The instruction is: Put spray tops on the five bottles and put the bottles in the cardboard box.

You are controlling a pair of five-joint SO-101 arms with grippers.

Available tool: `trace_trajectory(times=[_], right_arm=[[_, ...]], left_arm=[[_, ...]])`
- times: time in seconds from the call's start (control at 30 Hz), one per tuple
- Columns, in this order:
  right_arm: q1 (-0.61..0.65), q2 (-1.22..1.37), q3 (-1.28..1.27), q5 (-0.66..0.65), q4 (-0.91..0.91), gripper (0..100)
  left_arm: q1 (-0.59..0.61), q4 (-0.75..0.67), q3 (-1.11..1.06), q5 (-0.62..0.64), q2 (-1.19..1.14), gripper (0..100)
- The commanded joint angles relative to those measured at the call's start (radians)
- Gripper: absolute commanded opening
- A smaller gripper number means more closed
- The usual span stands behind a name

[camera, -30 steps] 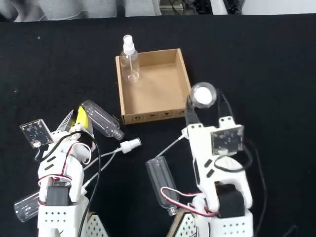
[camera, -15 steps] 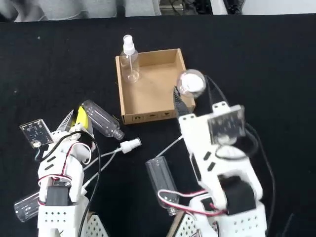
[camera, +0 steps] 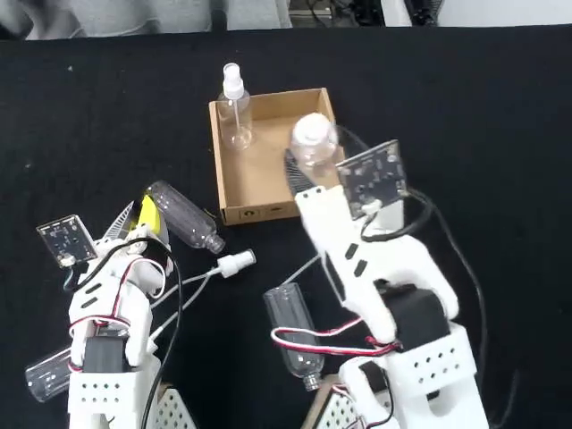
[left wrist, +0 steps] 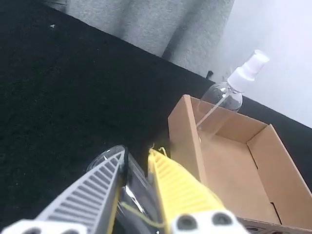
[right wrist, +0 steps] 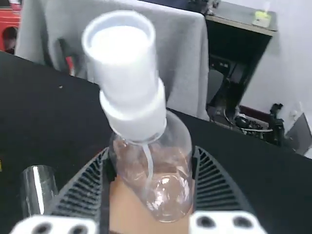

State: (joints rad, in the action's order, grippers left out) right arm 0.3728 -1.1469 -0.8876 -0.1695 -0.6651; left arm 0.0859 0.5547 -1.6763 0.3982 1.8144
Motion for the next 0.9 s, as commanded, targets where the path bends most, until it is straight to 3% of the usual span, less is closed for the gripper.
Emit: trace_trajectory(times=[0.0, 0.47, 0.87], right_arm=[[0.029, 0.048, 0.073, -0.002, 0.071, 9.6], [0.034, 0.317, 0.079, -0.002, 0.267, 9.6], [0.121, 0.544, 0.079, -0.002, 0.509, 9.6]], left_arm=[[0.007, 0.003, -0.024, -0.011, 0.000, 7], [0.008, 0.003, -0.024, -0.011, 0.000, 7], [0.008, 0.002, -0.024, -0.011, 0.000, 7]])
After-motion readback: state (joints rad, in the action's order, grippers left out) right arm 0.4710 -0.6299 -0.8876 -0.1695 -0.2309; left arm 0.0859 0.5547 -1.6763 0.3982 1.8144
